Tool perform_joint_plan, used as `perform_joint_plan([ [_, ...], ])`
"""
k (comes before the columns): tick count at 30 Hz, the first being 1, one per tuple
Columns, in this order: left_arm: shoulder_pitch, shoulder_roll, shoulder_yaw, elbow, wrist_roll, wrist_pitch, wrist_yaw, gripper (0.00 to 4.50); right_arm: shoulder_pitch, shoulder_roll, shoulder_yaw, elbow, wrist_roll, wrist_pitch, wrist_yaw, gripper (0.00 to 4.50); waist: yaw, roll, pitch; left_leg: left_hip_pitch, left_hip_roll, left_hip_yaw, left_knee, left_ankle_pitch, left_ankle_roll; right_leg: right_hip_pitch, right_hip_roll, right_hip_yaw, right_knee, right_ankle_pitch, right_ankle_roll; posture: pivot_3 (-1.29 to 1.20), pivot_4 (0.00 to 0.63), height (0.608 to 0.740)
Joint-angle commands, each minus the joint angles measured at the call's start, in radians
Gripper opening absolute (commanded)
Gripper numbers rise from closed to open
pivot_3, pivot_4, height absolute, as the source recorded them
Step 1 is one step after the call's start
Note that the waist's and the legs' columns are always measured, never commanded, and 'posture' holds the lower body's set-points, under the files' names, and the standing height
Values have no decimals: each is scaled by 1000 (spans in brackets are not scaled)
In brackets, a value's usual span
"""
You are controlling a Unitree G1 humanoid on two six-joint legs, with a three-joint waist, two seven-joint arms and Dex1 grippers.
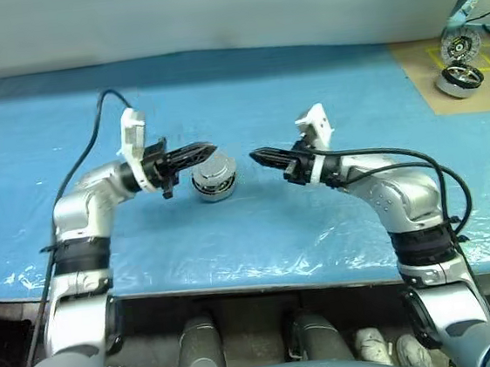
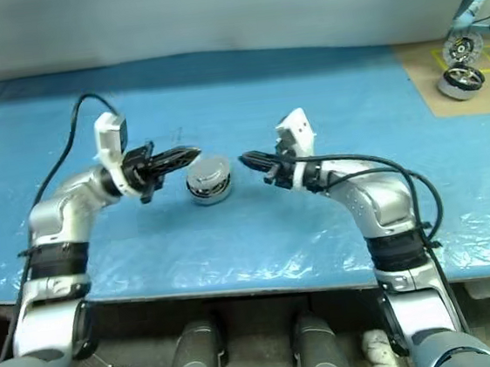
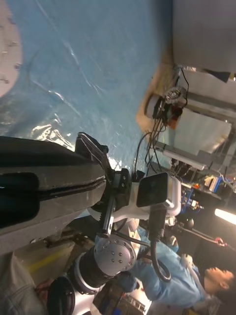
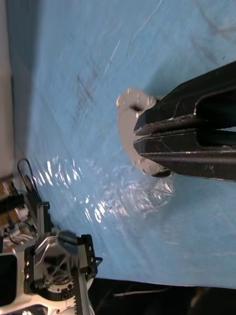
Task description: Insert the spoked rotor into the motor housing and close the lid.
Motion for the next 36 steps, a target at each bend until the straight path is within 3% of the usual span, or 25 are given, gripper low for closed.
perform_joint_plan([
  [1,108,8,45,-117,-30,-12,86,0,-64,50,29,84,-40,-99,3,1210,-3,0,0,-1,0,0,0,0,0,0,0,0,0,0,0,0,150,740],
  [3,187,-21,57,-177,-47,-16,151,0,-90,79,32,135,-44,-130,12,1976,-4,0,0,-1,0,0,1,0,0,0,-1,0,0,0,0,0,150,740],
  [8,403,-34,-32,-225,115,-264,195,0,-142,121,75,245,-84,-205,57,3667,-6,0,0,-3,0,-1,1,0,0,0,-1,-1,-1,0,0,0,150,740],
  [11,479,-44,-39,-202,157,-378,222,0,-180,142,105,328,-134,-245,60,4459,-13,-1,0,-2,1,-1,1,0,0,0,0,-1,-1,0,0,0,150,740],
  [17,508,-44,1,-123,145,-472,250,0,-227,186,166,435,-245,-347,41,4459,-17,-1,0,0,1,0,2,0,0,1,0,0,0,-2,-3,0,150,740],
  [24,489,-47,-59,-167,167,-477,272,0,-254,203,239,581,-396,-499,13,4459,-17,-1,0,0,0,0,2,0,0,1,0,0,0,0,0,0,150,740],
  [36,456,-47,-83,-229,126,-407,322,0,-278,237,179,688,-420,-537,-21,4459,-18,-1,0,1,1,0,3,0,0,1,0,1,2,0,0,0,150,740],
])
